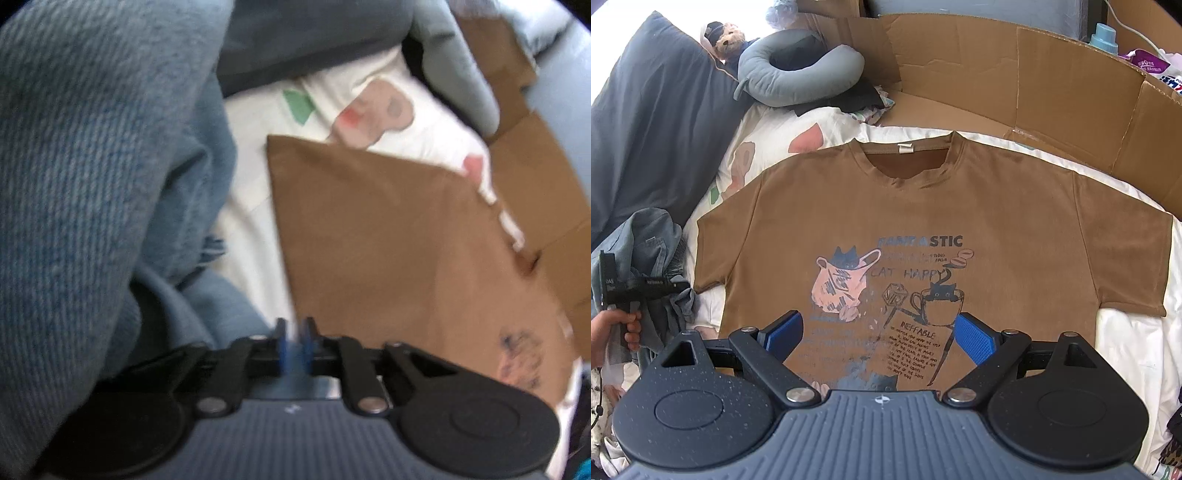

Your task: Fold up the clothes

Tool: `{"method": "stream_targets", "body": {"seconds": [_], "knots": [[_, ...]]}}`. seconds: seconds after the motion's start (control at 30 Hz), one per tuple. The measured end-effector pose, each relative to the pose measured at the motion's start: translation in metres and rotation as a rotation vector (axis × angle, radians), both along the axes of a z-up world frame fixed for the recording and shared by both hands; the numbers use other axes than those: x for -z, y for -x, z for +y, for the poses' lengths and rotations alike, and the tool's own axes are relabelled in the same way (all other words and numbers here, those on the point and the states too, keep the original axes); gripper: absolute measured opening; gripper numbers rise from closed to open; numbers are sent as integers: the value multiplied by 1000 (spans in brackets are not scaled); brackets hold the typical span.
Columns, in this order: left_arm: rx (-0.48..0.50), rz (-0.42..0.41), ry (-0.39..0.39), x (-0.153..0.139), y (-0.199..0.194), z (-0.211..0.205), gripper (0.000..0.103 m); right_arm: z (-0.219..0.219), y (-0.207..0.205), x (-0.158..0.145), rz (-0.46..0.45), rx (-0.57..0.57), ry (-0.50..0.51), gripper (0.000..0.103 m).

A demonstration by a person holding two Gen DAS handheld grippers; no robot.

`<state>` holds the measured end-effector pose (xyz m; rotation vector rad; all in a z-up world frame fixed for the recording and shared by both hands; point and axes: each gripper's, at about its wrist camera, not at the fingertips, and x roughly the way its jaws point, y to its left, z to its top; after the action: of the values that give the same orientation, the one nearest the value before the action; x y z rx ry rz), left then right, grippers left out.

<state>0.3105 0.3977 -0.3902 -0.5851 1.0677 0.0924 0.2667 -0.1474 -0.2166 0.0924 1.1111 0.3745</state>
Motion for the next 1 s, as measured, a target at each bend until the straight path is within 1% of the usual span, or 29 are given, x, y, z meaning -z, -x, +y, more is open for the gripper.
{"method": "stream_targets", "body": {"seconds": [0.03, 0.07, 0.13, 0.27, 0.37, 0.47, 0.63, 0.7, 0.73, 0.77, 0.8, 0.87, 0.93, 1.0], "knots": [[-11, -13, 30, 1, -1, 0, 31, 0, 1, 0, 0, -1, 2, 93], [-19, -17, 44, 1, -2, 0, 32, 1, 1, 0, -1, -2, 3, 93], [-36, -9, 55, 5, -5, -1, 33, 1, 1, -1, -2, -3, 3, 93], [-61, 36, 57, 15, -10, -2, 33, 1, 2, 0, -3, -8, 11, 93], [-60, 79, 69, 20, -13, -2, 33, 0, 2, 0, -3, -9, 18, 93], [-59, 118, 93, 22, -11, -2, 34, -1, 1, 0, -7, -9, 18, 93], [-78, 149, 105, 24, -13, -1, 33, 2, -1, 6, 0, -16, 5, 93], [-83, 160, 93, 24, -13, -1, 30, 3, -2, 8, 3, -19, -1, 93], [-86, 166, 84, 24, -13, -2, 25, 4, -3, 10, 4, -20, -3, 93], [-87, 170, 75, 24, -13, -2, 18, 5, -3, 11, 6, -22, -6, 93], [-84, 169, 66, 24, -13, -2, 17, 6, -4, 14, 8, -23, -13, 93], [-74, 159, 50, 22, -11, -3, 10, 12, -8, 22, 19, -19, -48, 93], [-69, 142, 33, 18, -10, -3, 7, 19, -11, 32, 29, -28, -79, 93], [-58, 120, 7, 14, -9, -5, 6, 28, -14, 43, 39, -45, -104, 93]]}}
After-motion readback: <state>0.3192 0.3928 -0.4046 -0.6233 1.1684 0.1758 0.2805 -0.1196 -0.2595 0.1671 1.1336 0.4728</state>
